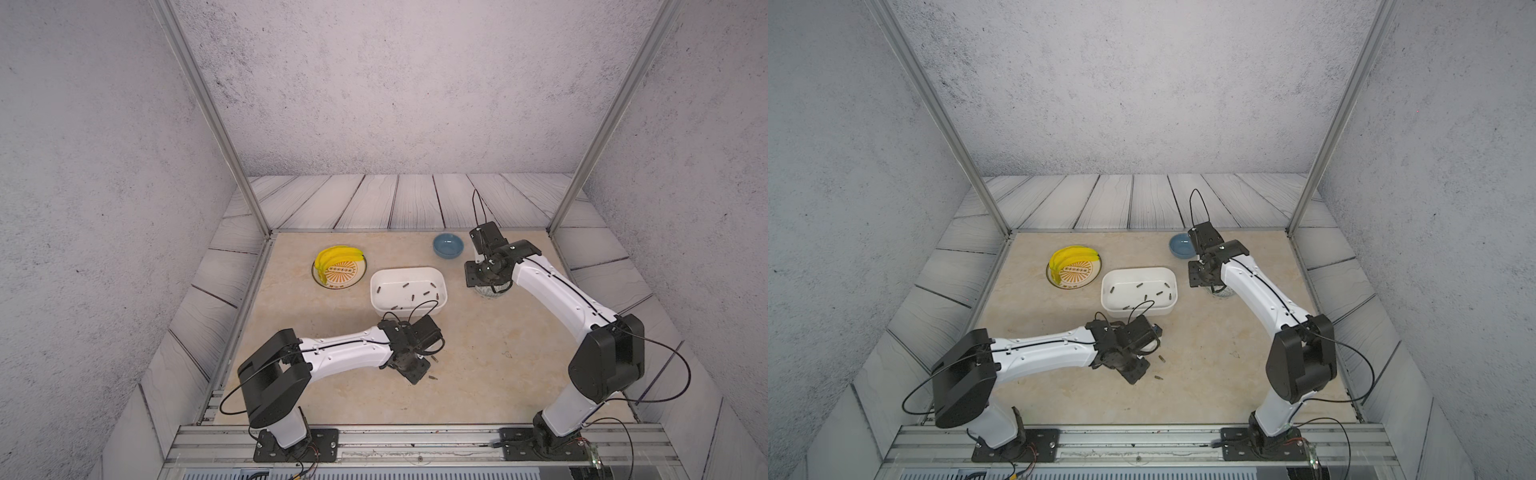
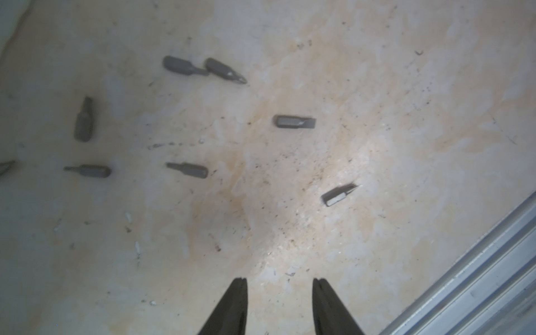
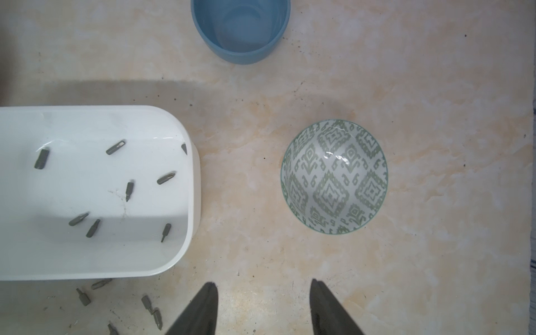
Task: Put the bit on the desktop into the storage box
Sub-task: Place the screwdriver bit in the storage box, then pick up the screwdriver bit from the center of the board.
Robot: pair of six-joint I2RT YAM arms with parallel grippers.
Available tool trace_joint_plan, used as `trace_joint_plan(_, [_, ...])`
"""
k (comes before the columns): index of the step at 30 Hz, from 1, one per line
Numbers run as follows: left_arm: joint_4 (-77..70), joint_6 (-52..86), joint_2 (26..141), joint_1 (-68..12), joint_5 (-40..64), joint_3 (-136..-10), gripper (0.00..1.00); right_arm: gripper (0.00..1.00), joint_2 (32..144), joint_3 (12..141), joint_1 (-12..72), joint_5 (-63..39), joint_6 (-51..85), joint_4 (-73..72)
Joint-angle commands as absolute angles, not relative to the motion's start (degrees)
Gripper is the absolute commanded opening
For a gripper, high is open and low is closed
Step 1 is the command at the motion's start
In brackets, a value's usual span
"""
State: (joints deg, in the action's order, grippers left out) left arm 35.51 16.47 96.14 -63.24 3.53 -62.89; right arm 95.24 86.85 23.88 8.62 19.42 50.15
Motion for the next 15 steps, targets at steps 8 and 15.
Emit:
trace_joint_plan(8, [38.97, 12.23, 108.73, -66.18, 6.15, -73.32, 0.38, 0.56, 92.50, 83.68, 23.23, 7.88, 18.49, 51.59])
trace_joint_plan(15, [39.71, 11.61, 109.64, -66.27, 5.68, -73.98, 0.38, 0.56, 91.02, 83.32, 22.37, 7.51, 18.18, 51.81])
